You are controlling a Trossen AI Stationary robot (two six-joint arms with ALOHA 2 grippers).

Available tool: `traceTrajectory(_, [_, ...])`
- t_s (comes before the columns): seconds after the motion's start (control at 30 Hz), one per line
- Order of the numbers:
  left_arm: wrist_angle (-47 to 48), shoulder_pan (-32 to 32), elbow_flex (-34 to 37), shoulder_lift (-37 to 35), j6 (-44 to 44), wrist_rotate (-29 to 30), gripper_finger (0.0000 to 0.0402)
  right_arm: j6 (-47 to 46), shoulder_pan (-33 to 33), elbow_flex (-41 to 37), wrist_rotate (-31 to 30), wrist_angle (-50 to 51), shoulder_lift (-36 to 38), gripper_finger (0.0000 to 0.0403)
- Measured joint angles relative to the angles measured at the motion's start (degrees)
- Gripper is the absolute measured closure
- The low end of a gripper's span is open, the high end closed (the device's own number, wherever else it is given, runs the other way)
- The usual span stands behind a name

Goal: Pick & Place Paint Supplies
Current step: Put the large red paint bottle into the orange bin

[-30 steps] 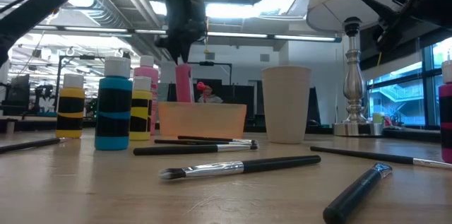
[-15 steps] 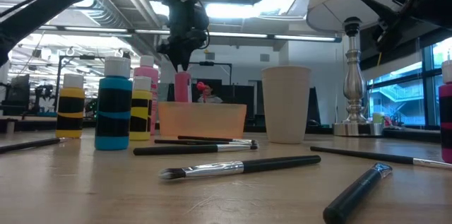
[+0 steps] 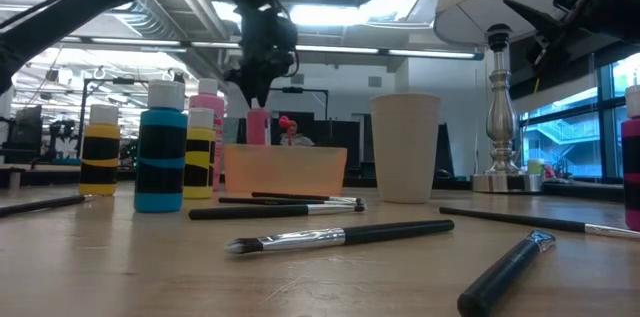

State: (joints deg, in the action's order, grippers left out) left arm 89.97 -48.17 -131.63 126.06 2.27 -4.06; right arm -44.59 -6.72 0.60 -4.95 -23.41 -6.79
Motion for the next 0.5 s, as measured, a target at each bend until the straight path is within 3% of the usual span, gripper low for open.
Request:
traceTrajectory(0.27, [0.0,0.9,0.0,1.25,-0.03,0.04,0.0282,0.01,0.0,0.0,0.02,0.06,0.0,0.0183])
traceTrajectory(0.5, [0.04,0.89,0.0,1.22,-0.07,3.95,0.0282,-0.01,-0.02,0.0,0.04,0.08,0.0,0.0183])
